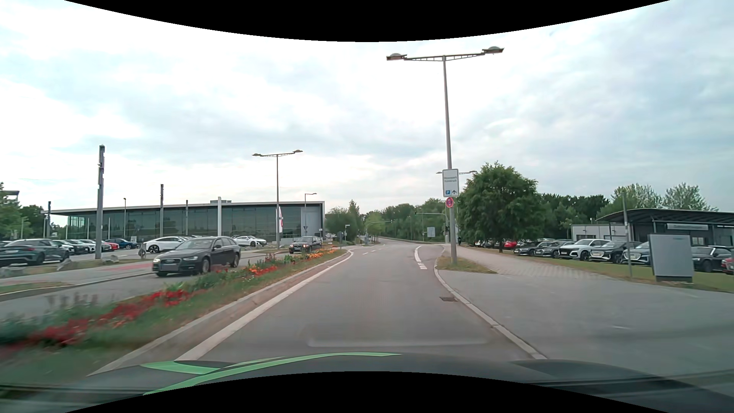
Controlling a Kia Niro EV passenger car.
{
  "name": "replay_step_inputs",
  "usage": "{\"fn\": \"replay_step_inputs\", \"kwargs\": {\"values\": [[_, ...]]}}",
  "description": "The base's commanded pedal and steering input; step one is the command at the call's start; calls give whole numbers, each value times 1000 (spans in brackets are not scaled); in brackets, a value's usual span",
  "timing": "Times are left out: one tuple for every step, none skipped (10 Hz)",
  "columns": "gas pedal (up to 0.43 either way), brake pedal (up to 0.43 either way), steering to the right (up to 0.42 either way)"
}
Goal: Follow the waypoints while adhering to traffic rules and regulations
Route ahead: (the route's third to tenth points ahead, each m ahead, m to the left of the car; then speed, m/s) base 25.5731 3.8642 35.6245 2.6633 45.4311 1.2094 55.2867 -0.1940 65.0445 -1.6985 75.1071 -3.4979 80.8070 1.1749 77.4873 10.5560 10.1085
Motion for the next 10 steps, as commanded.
{"fn": "replay_step_inputs", "kwargs": {"values": [[118, 0, 15], [118, 0, 15], [118, 0, 15], [118, 0, 15], [118, 0, 14], [118, 0, 13], [110, 0, 11], [110, 0, 11], [110, 0, 11], [98, 0, 10]]}}
